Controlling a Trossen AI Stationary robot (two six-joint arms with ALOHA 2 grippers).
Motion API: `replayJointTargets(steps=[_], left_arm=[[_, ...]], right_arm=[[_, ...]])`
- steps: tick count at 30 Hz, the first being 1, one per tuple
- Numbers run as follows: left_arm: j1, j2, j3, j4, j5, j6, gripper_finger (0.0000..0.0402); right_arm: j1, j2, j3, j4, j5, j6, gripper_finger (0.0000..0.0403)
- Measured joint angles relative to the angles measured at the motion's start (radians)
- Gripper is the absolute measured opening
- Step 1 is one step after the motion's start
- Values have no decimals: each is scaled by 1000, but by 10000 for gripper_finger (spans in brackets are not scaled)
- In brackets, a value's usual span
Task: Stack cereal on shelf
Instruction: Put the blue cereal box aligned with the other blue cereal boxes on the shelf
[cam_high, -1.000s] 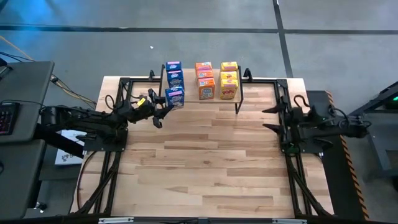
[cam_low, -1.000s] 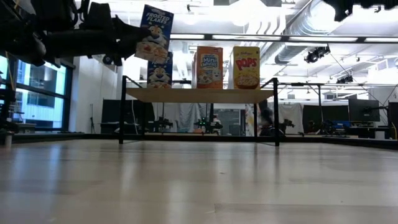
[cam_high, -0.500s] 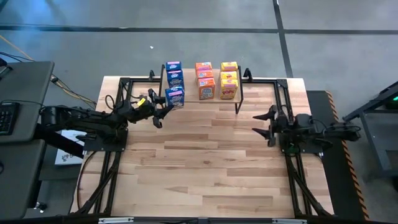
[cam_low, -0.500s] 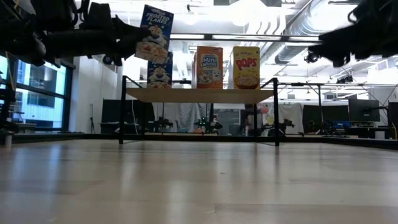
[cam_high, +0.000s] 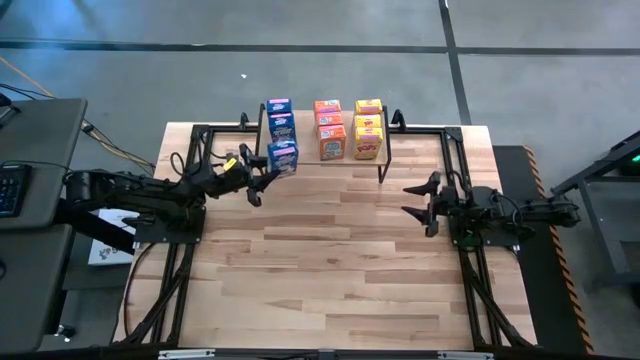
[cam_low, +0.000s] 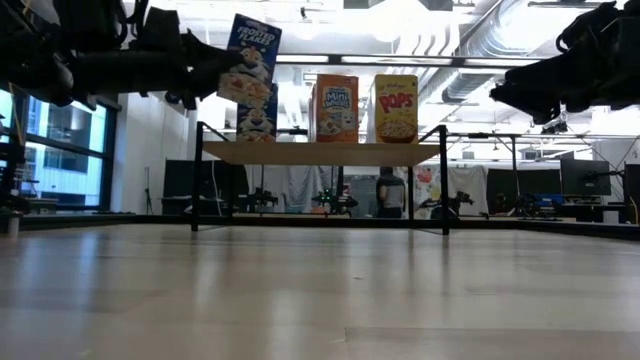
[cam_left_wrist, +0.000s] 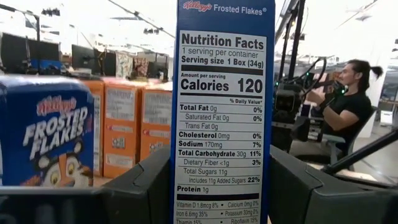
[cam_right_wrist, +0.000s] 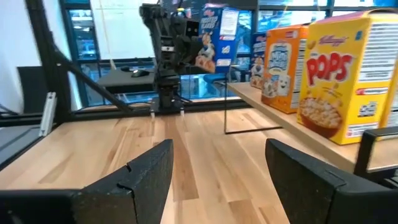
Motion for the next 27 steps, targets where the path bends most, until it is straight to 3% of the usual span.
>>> replayJointTargets(steps=[18, 27], left_arm=[[0, 1, 0, -25, -10, 30, 184], [22, 57, 0, 15, -37, 36, 184]], right_arm=[[0, 0, 0, 0, 4, -1, 248], [0, 0, 0, 0, 4, -1, 248]])
